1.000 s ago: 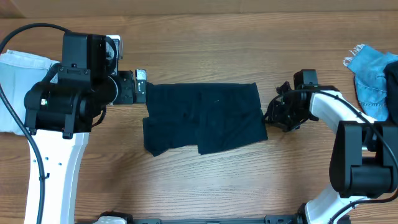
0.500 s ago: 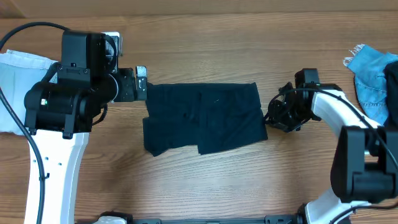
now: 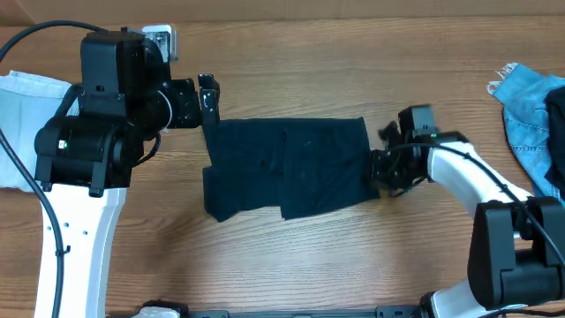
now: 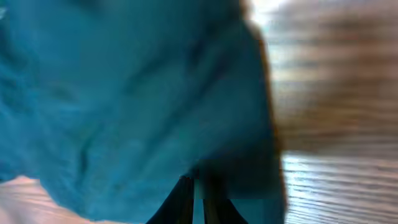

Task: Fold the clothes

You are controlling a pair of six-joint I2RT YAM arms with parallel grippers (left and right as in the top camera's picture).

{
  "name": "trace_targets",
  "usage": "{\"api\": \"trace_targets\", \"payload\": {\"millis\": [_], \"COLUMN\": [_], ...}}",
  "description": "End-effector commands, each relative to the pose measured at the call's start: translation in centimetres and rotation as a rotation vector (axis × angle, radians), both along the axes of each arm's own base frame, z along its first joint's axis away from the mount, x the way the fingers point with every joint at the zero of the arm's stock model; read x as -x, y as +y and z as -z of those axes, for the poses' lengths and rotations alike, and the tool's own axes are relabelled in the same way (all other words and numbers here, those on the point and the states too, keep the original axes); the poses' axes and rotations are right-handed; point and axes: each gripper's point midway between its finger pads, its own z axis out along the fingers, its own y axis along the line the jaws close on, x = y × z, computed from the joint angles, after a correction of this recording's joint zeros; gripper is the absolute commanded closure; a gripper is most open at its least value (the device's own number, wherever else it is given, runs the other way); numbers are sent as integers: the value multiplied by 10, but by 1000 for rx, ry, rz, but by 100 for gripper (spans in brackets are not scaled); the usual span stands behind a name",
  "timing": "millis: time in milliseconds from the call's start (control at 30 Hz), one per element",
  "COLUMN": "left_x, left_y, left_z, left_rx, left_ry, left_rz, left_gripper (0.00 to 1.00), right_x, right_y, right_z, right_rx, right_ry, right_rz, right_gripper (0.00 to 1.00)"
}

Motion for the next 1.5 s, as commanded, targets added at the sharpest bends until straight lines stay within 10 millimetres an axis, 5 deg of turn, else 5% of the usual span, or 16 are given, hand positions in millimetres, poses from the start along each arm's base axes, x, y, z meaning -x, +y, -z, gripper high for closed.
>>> {"api": "trace_targets", "payload": {"millis": [0,267,567,800,933,967,1000,1167,1267,1467], "left_x": [1,7,7,3,5,7,8,28,44,57], "left_y": [-2,-1,-1,-1,-11,-21,-34,-109,-172,-232], "left_z": [2,7,8,4,4,4,8,66,122,219], "left_rx": [16,10,10,13,41,51,52,-15,-117,-188], "left_ry": [14,47,49,26,31,32,40,234,344,537], "left_rz": [2,1,1,2,50,114,188,469,710,839], "left_gripper": [0,0,0,0,2,15,40,85,96,96], "right_x": [15,39,49,-36,-66,-71,-75,-94,-96,-97], "right_y": [-11,-53,-72,-37,-18,-18,-18,-16,-18,-32], "right_z": [20,38,9,-70,-81,-75,-67,-32,-25,-19], "right_rx": [59,289,379,131,22,22,24,26,39,108], "right_ry": [23,131,120,-357,-468,-469,-463,-450,-444,-441], "right_rz": [26,193,315,251,222,223,223,224,228,260], "right_gripper": [90,96,96,91,91,91,92,96,96,96]}}
